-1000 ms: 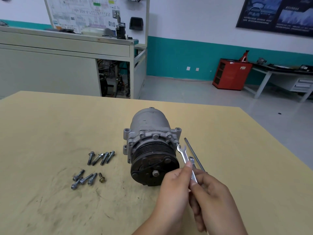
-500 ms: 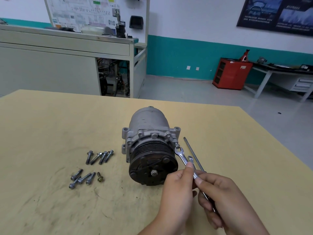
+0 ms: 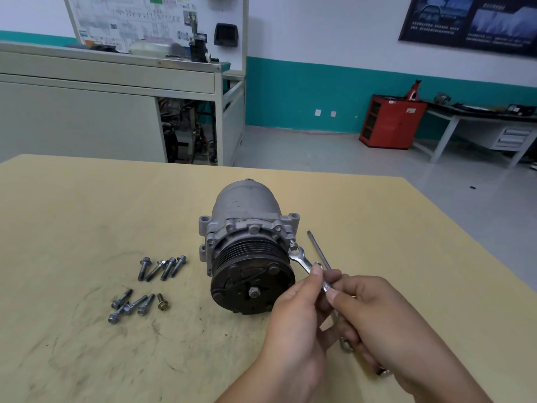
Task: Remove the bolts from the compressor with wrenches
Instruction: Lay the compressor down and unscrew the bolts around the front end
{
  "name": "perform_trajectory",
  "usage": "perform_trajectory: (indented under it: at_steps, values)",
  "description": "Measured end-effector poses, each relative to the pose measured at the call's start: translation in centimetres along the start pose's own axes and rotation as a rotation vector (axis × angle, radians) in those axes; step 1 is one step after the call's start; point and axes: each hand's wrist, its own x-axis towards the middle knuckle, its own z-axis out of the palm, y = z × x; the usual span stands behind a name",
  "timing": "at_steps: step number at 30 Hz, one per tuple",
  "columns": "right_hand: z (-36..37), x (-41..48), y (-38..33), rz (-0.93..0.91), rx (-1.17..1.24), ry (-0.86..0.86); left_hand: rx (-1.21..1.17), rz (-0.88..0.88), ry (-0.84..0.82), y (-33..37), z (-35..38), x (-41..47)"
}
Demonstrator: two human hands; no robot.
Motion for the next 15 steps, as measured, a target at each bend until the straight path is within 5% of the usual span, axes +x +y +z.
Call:
perform_trajectory:
  at_steps: [4, 15]
  values:
    - [0.6, -0.2, -0.2, -0.025, -0.017, 0.024, -0.048, -0.046, -0.059, 0.0, -0.4, 0.1]
    - [0.2, -0.3, 0.8, 0.099, 0.481, -0.149, -0.065, -0.106, -0.095, 0.1, -0.9, 0.5]
